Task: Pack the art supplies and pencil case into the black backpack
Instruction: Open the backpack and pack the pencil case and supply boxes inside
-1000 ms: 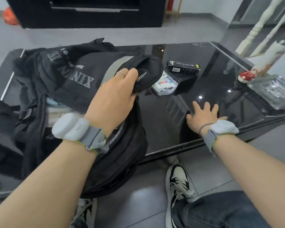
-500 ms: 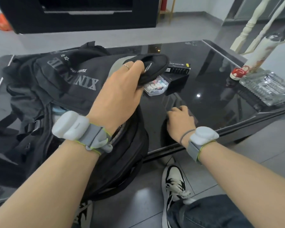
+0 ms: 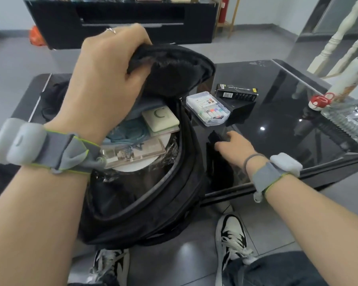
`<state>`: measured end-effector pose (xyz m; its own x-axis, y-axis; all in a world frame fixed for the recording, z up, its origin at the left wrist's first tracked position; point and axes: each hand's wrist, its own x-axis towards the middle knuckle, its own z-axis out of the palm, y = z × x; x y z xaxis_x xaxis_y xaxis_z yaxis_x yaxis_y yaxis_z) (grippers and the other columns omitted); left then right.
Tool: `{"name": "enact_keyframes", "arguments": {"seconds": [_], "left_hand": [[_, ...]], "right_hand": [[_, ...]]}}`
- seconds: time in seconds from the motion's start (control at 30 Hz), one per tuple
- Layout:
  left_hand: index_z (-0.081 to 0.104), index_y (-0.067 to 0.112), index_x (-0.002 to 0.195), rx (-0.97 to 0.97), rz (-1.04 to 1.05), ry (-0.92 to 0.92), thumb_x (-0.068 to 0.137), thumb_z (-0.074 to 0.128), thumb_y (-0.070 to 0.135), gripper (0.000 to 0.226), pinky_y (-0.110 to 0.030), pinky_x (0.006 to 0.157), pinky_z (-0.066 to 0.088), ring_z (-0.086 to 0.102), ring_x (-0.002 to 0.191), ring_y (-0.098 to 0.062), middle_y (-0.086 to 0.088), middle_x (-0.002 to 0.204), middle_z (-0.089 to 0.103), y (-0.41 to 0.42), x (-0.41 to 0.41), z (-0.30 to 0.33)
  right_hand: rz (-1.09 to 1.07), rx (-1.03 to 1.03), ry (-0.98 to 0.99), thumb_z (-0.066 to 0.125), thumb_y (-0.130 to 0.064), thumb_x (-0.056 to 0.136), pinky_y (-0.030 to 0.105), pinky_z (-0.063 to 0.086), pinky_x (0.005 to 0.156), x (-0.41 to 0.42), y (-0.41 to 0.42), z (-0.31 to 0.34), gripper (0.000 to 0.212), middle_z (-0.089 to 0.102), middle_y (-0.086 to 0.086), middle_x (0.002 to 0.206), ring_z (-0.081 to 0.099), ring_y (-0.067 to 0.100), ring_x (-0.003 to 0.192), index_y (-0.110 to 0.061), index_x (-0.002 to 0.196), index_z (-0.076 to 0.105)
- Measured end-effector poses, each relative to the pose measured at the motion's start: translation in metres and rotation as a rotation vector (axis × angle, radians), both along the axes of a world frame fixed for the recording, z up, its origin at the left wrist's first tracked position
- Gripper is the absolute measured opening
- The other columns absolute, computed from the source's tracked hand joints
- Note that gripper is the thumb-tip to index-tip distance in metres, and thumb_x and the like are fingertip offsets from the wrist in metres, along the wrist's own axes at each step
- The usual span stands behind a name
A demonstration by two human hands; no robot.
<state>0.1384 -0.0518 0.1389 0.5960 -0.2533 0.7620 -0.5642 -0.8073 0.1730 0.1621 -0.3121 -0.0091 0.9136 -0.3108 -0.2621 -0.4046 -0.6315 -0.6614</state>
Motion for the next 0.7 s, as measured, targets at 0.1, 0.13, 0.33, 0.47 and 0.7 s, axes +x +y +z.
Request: {"name": "enact_keyframes", "arguments": {"seconds": [0.1,0.13,0.33,0.47,0.7], "left_hand": [[0.062,0.004,0.098,-0.041,0.036,0.002,0.092,0.055,0.015,0.014,-0.029,0.072,0.035,0.055,0.083,-0.024,-0.008,0.086,0.062,0.014,-0.001,0.002],[0.062,0.003,0.098,-0.05,0.041,0.002,0.092,0.054,0.015,0.015,-0.028,0.072,0.035,0.054,0.083,-0.023,-0.008,0.086,0.062,0.016,-0.001,0.003],[0.062,0.002,0.097,-0.051,0.06,-0.03,0.09,0.054,0.013,0.015,-0.03,0.073,0.037,0.055,0.085,-0.023,-0.009,0.087,0.063,0.032,-0.005,0.012],[0.063,0.003,0.098,-0.052,0.058,-0.039,0.088,0.054,0.013,0.016,-0.036,0.075,0.042,0.057,0.086,-0.023,-0.008,0.088,0.064,0.034,-0.007,0.016],[0.065,0.005,0.099,-0.071,0.046,-0.05,0.088,0.054,0.012,0.018,-0.033,0.076,0.044,0.06,0.088,-0.02,-0.006,0.09,0.066,0.035,-0.007,0.018]], "right_hand": [[-0.108,0.604,0.019,0.064,-0.017,0.08,0.03,0.053,0.06,0.001,0.015,0.04,0.032,0.058,0.008,0.105,0.058,0.02,0.084,-0.016,0.112,0.062],[-0.074,0.627,0.004,0.066,-0.018,0.075,0.028,0.053,0.056,-0.001,0.017,0.051,0.036,0.059,0.007,0.105,0.057,0.02,0.087,-0.016,0.111,0.064],[0.212,-0.14,-0.237,0.06,-0.036,0.073,0.028,0.044,0.066,-0.024,0.024,0.11,0.024,0.068,0.0,0.082,0.059,0.014,0.079,-0.021,0.086,0.074],[0.336,-0.066,-0.359,0.055,-0.039,0.068,0.049,0.055,0.076,-0.038,0.04,0.147,0.038,0.068,0.016,0.085,0.061,0.036,0.075,-0.014,0.091,0.071],[0.636,0.136,-0.488,0.063,-0.027,0.076,0.015,0.045,0.095,-0.041,0.125,0.108,0.038,0.069,-0.015,0.105,0.061,-0.003,0.102,-0.024,0.112,0.074]]}}
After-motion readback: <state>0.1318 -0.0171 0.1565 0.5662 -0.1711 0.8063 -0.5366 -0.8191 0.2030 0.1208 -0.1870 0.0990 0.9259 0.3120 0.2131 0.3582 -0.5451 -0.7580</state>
